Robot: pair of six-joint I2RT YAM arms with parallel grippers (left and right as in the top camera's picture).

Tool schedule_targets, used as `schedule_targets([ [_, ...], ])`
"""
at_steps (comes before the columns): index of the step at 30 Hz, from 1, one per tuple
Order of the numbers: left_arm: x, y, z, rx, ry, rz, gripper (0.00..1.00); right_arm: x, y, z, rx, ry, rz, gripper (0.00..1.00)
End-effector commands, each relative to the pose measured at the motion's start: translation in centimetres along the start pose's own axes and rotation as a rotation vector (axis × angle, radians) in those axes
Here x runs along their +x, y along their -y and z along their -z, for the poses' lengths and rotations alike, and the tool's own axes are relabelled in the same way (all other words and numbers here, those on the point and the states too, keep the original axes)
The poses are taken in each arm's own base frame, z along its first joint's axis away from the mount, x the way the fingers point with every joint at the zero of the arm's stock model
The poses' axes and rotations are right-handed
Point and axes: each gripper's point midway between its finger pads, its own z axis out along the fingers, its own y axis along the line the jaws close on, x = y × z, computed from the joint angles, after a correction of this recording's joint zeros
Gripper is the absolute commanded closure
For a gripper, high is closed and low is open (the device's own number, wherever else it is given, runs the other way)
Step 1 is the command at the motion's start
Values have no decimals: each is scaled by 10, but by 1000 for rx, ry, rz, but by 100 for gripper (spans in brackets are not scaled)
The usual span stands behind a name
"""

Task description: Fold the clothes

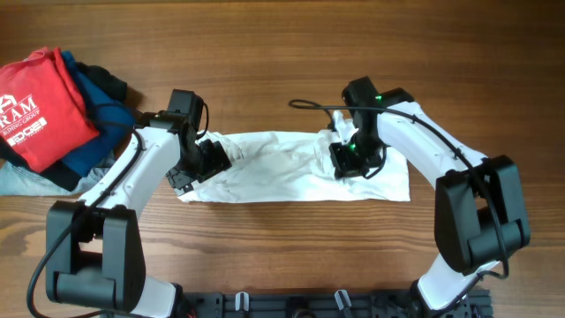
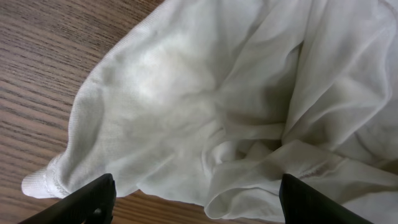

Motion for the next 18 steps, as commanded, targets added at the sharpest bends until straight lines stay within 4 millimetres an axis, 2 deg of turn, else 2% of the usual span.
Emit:
schedule_targets([
  [1,-3,4,7,23,17,-19,16,10,-24,-5,-113,-43,118,90],
  [5,-3,4,7,23,17,-19,16,15,-30,-4,-147,-59,171,87],
  [9,-3,4,7,23,17,-19,16,4,-12,3,-30,-27,92,91],
  [12,-4,3,7,19,20,-22,15,-16,-12,32,26,85,62,91],
  [15,-17,-9,8,-58,92,-22,7,-27,-4,63,116,217,16,87],
  [17,-24,-9,9,-67,125,-59,1,-28,6,83,181,285,-38,80],
  [18,-30,-4,9,-51,144,-125,0,-27,10,90,190,307,-66,65],
])
